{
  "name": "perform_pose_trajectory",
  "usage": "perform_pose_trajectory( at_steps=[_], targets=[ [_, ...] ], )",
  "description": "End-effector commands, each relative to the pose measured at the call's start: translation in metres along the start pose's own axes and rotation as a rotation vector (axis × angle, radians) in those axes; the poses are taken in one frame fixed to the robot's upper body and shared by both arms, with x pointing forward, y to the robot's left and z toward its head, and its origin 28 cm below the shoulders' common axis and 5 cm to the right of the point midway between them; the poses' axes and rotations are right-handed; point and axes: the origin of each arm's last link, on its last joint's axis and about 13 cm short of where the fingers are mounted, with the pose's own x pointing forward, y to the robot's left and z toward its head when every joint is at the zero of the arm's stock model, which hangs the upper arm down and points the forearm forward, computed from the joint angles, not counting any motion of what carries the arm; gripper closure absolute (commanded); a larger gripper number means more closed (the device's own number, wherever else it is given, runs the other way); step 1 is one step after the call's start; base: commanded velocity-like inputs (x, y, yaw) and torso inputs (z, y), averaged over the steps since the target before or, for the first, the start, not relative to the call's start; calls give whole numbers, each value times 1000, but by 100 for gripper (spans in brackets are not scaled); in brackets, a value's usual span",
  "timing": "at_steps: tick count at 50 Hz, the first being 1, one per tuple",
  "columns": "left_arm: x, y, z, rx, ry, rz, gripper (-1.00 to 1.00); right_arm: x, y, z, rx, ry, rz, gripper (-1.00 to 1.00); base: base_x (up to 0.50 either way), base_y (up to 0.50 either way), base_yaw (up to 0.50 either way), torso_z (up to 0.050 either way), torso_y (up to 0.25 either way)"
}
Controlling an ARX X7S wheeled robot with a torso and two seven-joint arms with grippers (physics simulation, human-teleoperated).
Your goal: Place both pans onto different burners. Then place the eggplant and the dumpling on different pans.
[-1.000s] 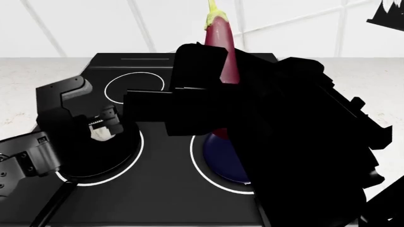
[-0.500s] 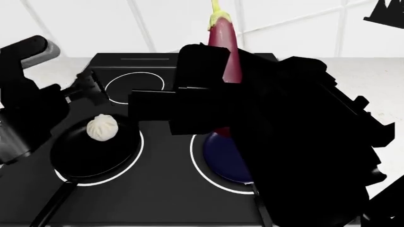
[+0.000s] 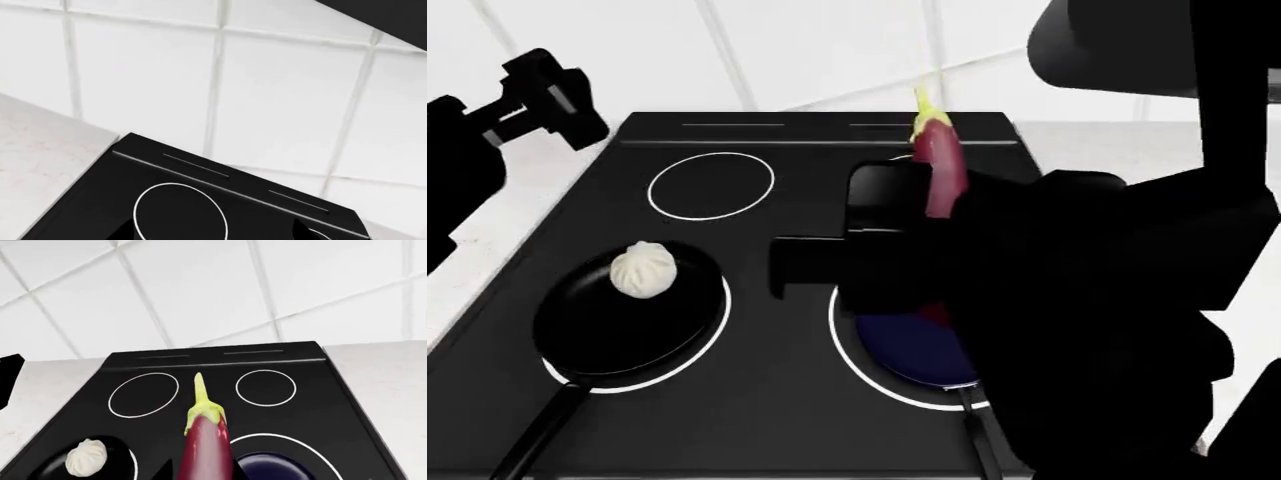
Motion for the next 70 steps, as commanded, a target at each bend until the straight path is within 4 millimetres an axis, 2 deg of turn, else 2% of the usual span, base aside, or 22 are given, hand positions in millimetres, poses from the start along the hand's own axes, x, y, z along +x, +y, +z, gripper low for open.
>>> perform_pose_trajectory(
  at_steps=[1, 4, 14, 30, 32, 35, 37, 43, 47, 51, 56, 61, 70],
  targets=[
    [-7, 0, 3, -13, -23, -15, -100, -5, 2, -1, -63, 68, -4, 100, 0, 0, 0, 0, 0],
    [-8, 0, 3, -14, -23, -14, -100, -6, 3, -2, -68, 65, 1, 100, 0, 0, 0, 0, 0],
    [-7, -2, 0, -23, -17, -25, -100, 4, -5, 4, -58, -106, 4, 100, 0, 0, 0, 0, 0],
    [-7, -2, 0, -24, -16, -26, -100, 5, -5, 4, -57, -115, 2, 100, 0, 0, 0, 0, 0],
    [-8, -2, 0, -21, -12, -22, -100, 2, -3, 15, -48, -111, -2, 100, 0, 0, 0, 0, 0],
    [-8, -3, 0, -11, -12, -21, -100, -5, 1, 47, -23, -101, 15, 100, 0, 0, 0, 3, 0],
    [-8, -3, 1, -12, -7, -18, -100, 3, -4, 65, 2, -47, 42, 100, 0, 0, 0, 0, 0],
    [-7, -3, 0, -19, 15, -16, -100, 23, -16, 100, 66, 58, 98, 100, 0, 0, 0, 0, 0],
    [-6, -3, -1, -27, 29, -17, -100, 37, -20, 112, 91, 111, 121, 100, 0, 0, 0, 0, 3],
    [-5, -3, -3, -33, 40, -18, -100, 59, -28, 113, 139, 207, 119, 100, 0, 0, 0, 0, 0],
    [-4, -2, -5, -38, 52, -16, -100, 80, -42, 104, 198, 338, 96, 100, 0, 0, 0, 0, 0],
    [-4, -2, -6, -41, 64, -16, -100, 88, -50, 104, 195, 410, 82, 100, 0, 0, 0, 0, 0],
    [-4, -2, -7, -45, 77, -16, -100, 95, -52, 112, 179, 520, 103, 100, 0, 0, 0, 0, 0]
  ],
)
